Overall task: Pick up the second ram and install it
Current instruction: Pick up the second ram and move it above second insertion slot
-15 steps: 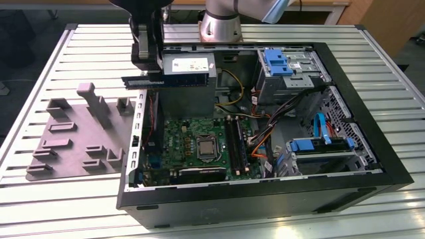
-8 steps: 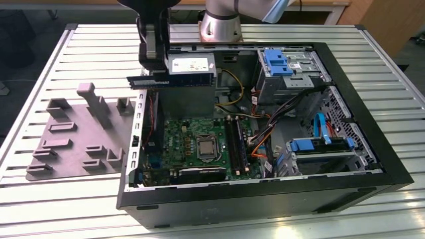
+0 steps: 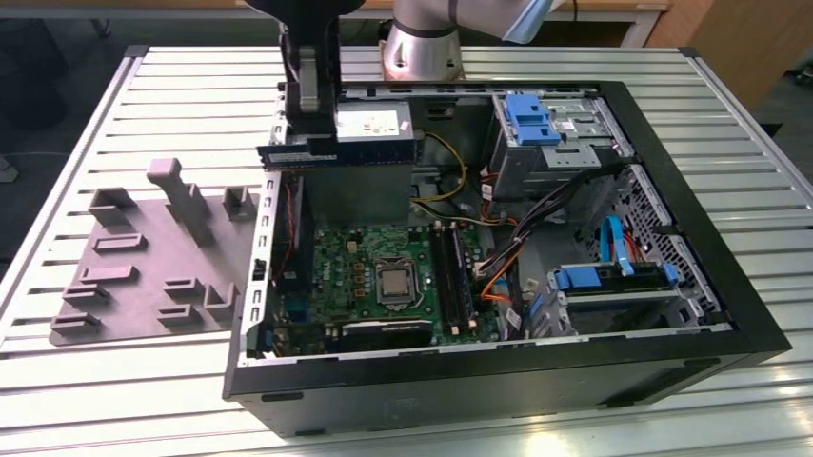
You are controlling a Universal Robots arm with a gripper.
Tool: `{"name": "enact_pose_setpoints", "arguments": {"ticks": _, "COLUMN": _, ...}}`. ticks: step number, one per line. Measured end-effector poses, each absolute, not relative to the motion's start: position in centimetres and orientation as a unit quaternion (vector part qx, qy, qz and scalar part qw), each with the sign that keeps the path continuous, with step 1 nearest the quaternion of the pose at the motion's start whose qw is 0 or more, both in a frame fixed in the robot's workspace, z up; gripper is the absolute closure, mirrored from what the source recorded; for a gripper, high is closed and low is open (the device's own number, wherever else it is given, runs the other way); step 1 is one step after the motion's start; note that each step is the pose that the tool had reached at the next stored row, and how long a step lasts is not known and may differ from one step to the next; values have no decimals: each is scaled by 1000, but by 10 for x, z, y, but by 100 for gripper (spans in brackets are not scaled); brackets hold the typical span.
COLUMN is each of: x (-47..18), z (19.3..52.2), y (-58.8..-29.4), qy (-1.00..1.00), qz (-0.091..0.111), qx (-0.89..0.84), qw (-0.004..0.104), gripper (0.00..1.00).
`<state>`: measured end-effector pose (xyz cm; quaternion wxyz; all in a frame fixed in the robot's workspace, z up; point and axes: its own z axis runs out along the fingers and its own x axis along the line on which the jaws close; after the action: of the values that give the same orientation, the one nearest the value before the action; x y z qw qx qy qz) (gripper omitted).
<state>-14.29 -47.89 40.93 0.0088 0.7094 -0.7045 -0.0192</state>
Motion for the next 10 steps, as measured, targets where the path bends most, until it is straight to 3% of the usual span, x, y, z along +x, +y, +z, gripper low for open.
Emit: {"name": "enact_pose_setpoints", "arguments": {"ticks": 10, "x": -121, "z": 409, "y": -479, "qy": -705, "qz": -19, "qx": 709, "qw": 9, "gripper": 88}}
